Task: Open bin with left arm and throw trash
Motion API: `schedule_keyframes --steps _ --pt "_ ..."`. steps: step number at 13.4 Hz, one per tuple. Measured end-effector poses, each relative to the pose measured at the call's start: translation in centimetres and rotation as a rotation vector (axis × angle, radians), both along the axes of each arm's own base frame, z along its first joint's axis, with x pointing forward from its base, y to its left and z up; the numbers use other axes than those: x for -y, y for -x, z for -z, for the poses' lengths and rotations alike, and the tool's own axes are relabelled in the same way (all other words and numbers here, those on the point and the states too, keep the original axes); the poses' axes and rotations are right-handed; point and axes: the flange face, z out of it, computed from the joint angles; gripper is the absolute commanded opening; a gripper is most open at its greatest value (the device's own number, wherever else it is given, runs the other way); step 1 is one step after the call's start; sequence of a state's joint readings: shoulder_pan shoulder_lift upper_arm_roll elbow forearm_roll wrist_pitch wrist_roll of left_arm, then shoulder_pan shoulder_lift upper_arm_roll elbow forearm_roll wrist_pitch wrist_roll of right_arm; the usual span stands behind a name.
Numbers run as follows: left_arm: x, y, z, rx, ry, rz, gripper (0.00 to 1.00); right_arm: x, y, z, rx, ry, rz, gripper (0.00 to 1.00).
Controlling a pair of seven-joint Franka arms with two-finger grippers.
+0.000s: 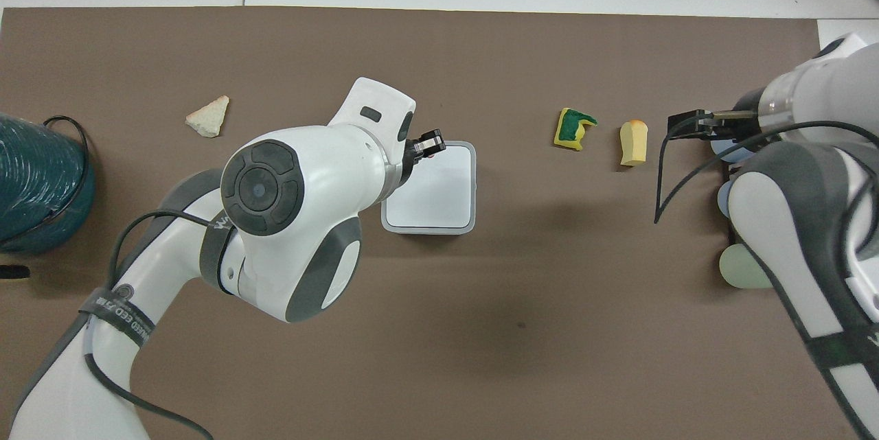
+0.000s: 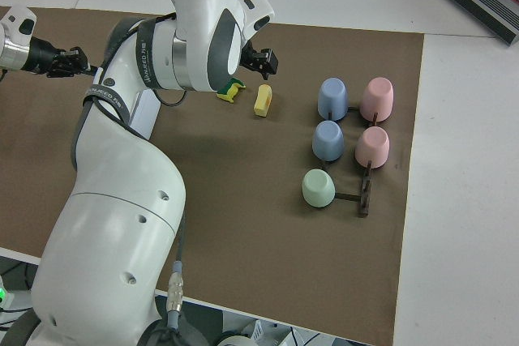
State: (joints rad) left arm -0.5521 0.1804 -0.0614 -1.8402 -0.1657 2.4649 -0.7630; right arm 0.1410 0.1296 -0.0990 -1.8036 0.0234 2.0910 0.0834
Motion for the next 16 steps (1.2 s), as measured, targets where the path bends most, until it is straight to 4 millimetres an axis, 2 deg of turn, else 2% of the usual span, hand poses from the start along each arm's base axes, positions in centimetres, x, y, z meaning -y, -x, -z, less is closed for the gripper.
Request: schedule_keyframes --steps 2,4,7,9,10,12,13,16 --pt "1.0 -0.3 1.6 0.006 0.015 -0.016 0.0 -0.3 -2.1 4.6 0.018 0.009 -0.001 1.0" --pt "1.7 -0.7 3.5 0.014 0.025 -0.026 0.0 -0.4 -3.1 8.4 0.014 0.016 -0.001 1.0" --pt "1.7 -1.2 4.8 0.015 0.024 -0.035 0.0 -0.4 -2.5 13.7 0.022 -0.013 0.026 1.0" --pt "1.4 -1.4 5.0 0.014 0.021 -0.041 0.0 -0.2 -1.9 16.0 0.018 -0.016 0.033 1.0" --pt "1.4 -1.5 5.3 0.01 0.019 -0.041 0.0 -0.2 -1.8 16.8 0.023 -0.013 0.03 0.85" --pt "1.5 -1.6 6.4 -0.003 0.01 -0.041 0.0 -0.2 -1.9 18.0 0.027 -0.008 0.017 0.34" --pt "1.6 -1.6 6.9 -0.01 0.006 -0.04 0.0 -0.2 -2.0 18.1 0.026 -0.007 0.01 0.0" --pt "1.8 -1.6 7.3 -0.007 0.007 -0.04 0.0 -0.2 -2.0 18.0 0.028 -0.005 0.0 0.0"
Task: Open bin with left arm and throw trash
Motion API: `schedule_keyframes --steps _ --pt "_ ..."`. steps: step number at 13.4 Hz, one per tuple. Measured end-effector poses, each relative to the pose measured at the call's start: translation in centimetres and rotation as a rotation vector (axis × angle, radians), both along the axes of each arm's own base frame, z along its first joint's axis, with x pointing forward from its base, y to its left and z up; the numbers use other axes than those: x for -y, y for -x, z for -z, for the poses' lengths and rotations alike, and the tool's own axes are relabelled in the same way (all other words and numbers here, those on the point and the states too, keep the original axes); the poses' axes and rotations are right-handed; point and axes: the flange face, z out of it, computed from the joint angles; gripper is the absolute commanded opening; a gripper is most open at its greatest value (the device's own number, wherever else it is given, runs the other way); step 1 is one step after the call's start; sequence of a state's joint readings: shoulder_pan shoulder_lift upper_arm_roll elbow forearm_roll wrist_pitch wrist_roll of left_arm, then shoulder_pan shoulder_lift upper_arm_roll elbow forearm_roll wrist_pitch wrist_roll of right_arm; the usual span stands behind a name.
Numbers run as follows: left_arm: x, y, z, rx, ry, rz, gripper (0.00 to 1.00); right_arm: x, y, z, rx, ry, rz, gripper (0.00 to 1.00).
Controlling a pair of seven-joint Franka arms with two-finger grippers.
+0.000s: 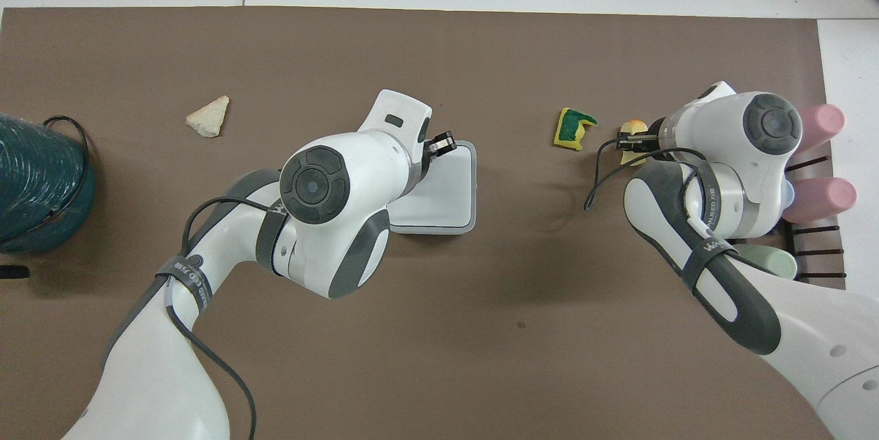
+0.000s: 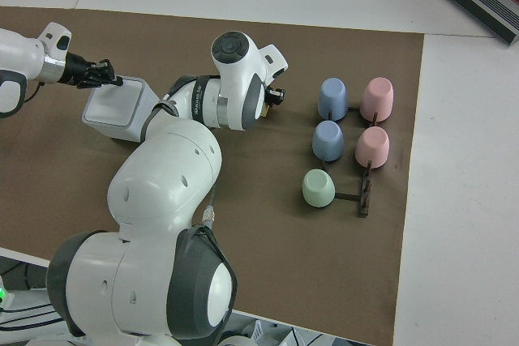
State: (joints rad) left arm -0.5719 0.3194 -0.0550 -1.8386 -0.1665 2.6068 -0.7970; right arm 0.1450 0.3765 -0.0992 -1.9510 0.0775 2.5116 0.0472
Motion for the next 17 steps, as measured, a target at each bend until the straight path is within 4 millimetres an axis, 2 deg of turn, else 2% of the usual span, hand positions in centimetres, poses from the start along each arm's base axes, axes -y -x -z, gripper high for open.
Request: schedule_keyframes --steps 3,5,7,9,11,13,14,15,16,17 --pt "0.0 0.0 -0.1 -0.001 0.0 0.001 0.0 -0.2 -0.6 -1.4 -0.004 -0.002 -0.003 0.0" --pt "0.2 -0.3 -1.2 -0.036 -0.018 0.01 0.0 -0.3 -1.1 -4.0 -0.006 -0.008 -0.006 0.0" --pt "0.1 -1.1 -4.1 -0.099 -0.049 0.025 0.0 -0.4 -0.9 -7.6 -0.007 -0.017 -0.008 0.0" --pt "-1.1 -2.2 -7.2 -0.144 -0.072 0.022 0.0 -0.3 -0.3 -11.5 -0.025 -0.027 -0.01 0.0" --pt "-2.9 -3.3 -8.8 -0.171 -0.089 0.016 0.0 -0.6 0.4 -15.2 -0.042 -0.069 0.011 0.0" --pt "-5.2 -4.2 -9.7 -0.202 -0.12 0.045 0.0 -2.4 0.8 -18.0 -0.046 -0.208 0.083 0.0" --pt "-6.4 -4.7 -10.3 -0.204 -0.139 0.07 0.0 -3.6 0.8 -18.7 -0.044 -0.279 0.115 0.0" --pt "-8.0 -5.5 -10.7 -0.19 -0.166 0.103 0.04 -5.1 0.9 -19.2 -0.049 -0.347 0.148 0.0" --pt "-9.6 -6.2 -10.7 -0.172 -0.196 0.138 0.13 -7.0 1.0 -19.5 -0.055 -0.399 0.187 0.0" --pt "-11.4 -7.0 -10.6 -0.157 -0.219 0.174 0.4 -9.4 1.1 -19.8 -0.051 -0.438 0.238 0.0"
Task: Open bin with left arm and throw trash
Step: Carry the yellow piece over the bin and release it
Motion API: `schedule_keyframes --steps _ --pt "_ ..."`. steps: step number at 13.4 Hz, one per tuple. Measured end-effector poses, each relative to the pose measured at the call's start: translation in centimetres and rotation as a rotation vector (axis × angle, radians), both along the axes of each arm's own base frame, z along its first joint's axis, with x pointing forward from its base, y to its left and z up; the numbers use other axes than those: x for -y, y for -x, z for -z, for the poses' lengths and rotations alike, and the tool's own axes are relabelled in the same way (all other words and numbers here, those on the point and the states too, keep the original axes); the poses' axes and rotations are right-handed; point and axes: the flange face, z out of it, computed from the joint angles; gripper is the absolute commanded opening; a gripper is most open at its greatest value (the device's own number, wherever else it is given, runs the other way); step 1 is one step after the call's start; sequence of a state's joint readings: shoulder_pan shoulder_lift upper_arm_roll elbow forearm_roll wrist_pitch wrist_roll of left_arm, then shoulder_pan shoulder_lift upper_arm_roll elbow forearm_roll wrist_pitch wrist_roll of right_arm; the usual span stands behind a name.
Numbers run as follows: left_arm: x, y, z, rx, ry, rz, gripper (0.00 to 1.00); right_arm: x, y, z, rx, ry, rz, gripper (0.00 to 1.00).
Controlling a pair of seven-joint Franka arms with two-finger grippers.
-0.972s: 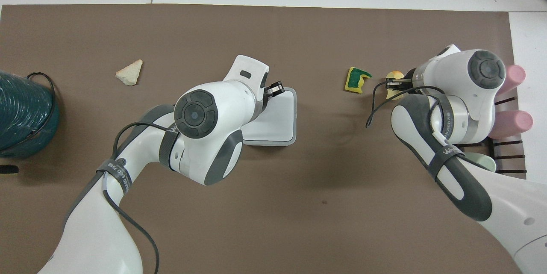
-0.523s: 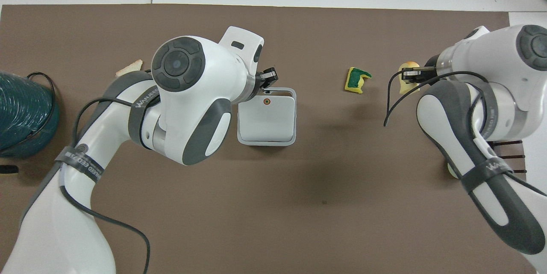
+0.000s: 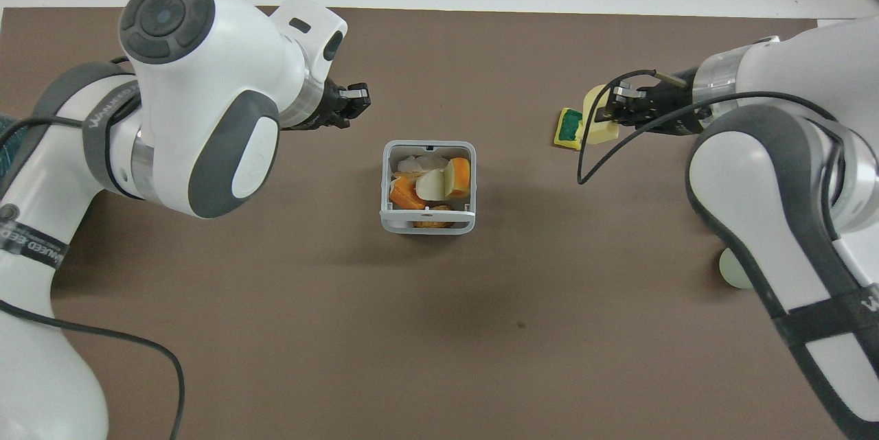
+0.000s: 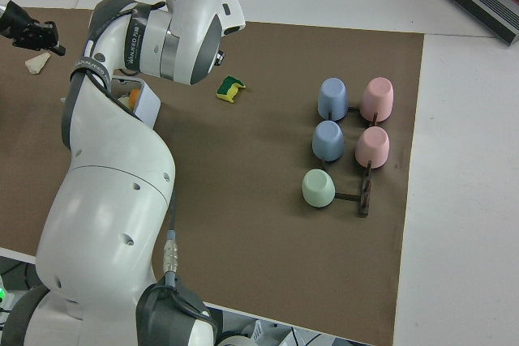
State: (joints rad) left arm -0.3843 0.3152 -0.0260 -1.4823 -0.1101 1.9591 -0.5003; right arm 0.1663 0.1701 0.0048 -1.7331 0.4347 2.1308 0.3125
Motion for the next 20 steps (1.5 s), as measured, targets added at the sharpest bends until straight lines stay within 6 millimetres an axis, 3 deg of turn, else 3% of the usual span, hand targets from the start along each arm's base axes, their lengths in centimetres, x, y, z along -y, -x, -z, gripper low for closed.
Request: schedule_keyframes --steps 1,2,4,6,8,10,13,17,18,19,20 --pt "-1.9 -0.8 0.1 0.01 -0.013 0.033 0.97 -2.9 0.2 -0.2 -0.002 -0.032 0.048 0.0" --pt "-3.8 -1.5 0.4 0.019 -0.02 0.056 1.0 -5.7 0.6 -0.2 -0.007 -0.06 0.089 0.0" --pt "-6.9 -2.8 1.5 0.065 -0.038 0.07 1.0 -10.4 1.5 0.6 -0.051 -0.115 0.137 0.0" --pt "-8.6 -3.3 3.7 0.105 -0.081 0.081 1.0 -13.2 1.8 2.0 -0.105 -0.199 0.196 0.0" --pt "-10.3 -3.6 5.4 0.111 -0.125 0.133 1.0 -14.2 1.7 3.6 -0.159 -0.252 0.238 0.0" --pt "-13.5 -4.5 6.9 0.128 -0.157 0.156 1.0 -16.1 2.3 5.3 -0.22 -0.265 0.258 0.0" --pt "-16.7 -6.0 10.7 0.145 -0.236 0.179 1.0 -19.2 3.6 7.5 -0.288 -0.253 0.273 0.0" --pt "-21.0 -7.8 16.7 0.21 -0.241 0.137 1.0 -19.5 4.2 9.7 -0.325 -0.231 0.277 0.04" --pt "-21.7 -8.0 17.8 0.219 -0.239 0.128 1.0 -19.7 4.5 10.2 -0.328 -0.226 0.278 0.11" --pt "-22.4 -8.1 18.7 0.226 -0.238 0.12 1.0 -19.9 4.8 10.7 -0.326 -0.223 0.279 0.32" --pt "-22.7 -8.2 19.4 0.231 -0.237 0.116 1.0 -20.1 5.0 11.0 -0.321 -0.221 0.281 0.6"
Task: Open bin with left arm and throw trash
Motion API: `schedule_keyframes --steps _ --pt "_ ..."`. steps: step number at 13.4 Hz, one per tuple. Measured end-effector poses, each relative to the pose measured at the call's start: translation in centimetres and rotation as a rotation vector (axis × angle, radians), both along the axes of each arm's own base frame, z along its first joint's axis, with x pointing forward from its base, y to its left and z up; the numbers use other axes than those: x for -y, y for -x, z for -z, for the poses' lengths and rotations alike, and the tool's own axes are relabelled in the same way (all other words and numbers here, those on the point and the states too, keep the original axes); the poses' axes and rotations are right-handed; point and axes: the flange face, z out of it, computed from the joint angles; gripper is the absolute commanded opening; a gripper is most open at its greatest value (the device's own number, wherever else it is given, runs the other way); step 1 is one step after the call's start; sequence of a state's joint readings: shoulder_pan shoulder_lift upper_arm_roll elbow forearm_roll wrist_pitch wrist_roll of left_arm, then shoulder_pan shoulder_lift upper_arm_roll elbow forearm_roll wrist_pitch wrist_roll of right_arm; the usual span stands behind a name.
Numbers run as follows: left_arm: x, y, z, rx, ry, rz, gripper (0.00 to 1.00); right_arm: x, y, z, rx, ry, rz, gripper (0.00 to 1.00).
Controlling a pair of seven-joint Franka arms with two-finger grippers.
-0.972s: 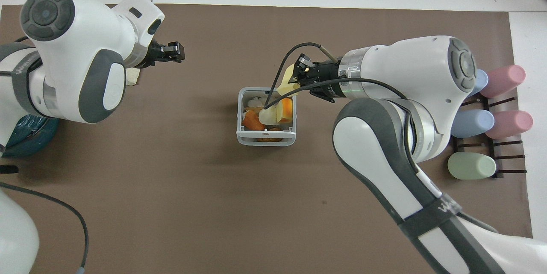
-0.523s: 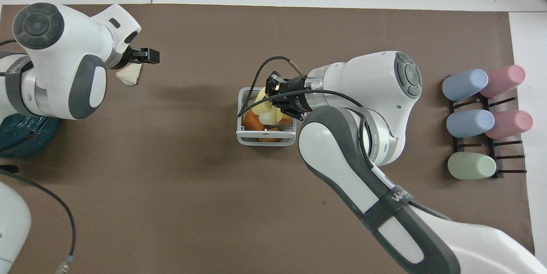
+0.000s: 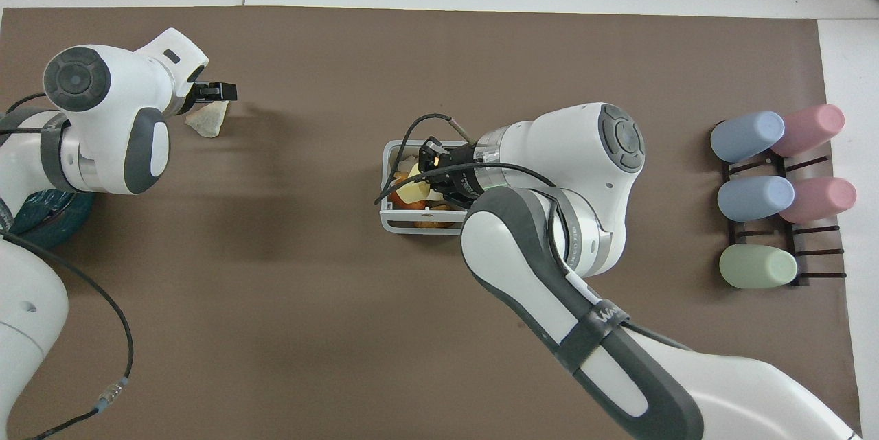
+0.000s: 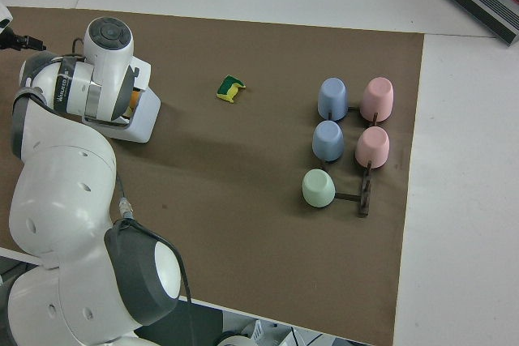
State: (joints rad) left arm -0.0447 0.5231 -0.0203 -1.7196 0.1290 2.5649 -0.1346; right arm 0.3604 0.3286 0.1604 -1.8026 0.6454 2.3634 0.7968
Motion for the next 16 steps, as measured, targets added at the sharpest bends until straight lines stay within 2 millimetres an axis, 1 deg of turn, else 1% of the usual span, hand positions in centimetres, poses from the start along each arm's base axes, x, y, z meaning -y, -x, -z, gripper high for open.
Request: schedule_keyframes --steps 1,2,6,7,9,10,12,13,14,16 --pt "-0.3 0.1 0.5 -0.001 0.001 -0.004 1.0 -0.1 0.2 0.2 0.0 0.002 0.0 0.95" --pt "-0.6 0.4 1.0 -0.006 0.001 -0.006 1.0 -0.2 0.2 0.2 0.002 0.001 0.001 1.0" --pt "-0.3 1.6 3.1 -0.025 0.005 0.001 1.0 -0.2 0.1 0.1 0.007 -0.001 0.003 1.0" --pt "-0.2 1.8 3.4 -0.021 0.007 0.004 1.0 -0.2 0.1 0.0 0.008 -0.001 0.004 1.0" --pt "-0.2 2.0 3.5 -0.018 0.008 0.005 1.0 -0.2 0.0 -0.1 0.011 -0.002 0.004 1.0" --pt "-0.2 2.0 3.5 -0.019 0.008 0.005 0.83 -0.2 0.0 -0.1 0.012 -0.003 0.004 1.0" --pt "0.2 2.1 3.4 -0.018 0.01 0.01 0.27 -0.2 0.0 -0.2 0.012 -0.003 0.004 1.0" --pt "0.6 2.1 3.2 -0.02 0.013 0.017 0.08 -0.2 0.0 -0.2 0.012 -0.003 0.004 1.0" --pt "0.7 2.2 2.9 -0.025 0.011 0.017 0.0 -0.2 0.0 -0.2 0.013 -0.003 0.003 1.0" --pt "0.1 2.3 2.4 -0.033 0.004 0.01 0.0 -0.2 0.0 -0.2 0.019 -0.002 -0.005 1.0"
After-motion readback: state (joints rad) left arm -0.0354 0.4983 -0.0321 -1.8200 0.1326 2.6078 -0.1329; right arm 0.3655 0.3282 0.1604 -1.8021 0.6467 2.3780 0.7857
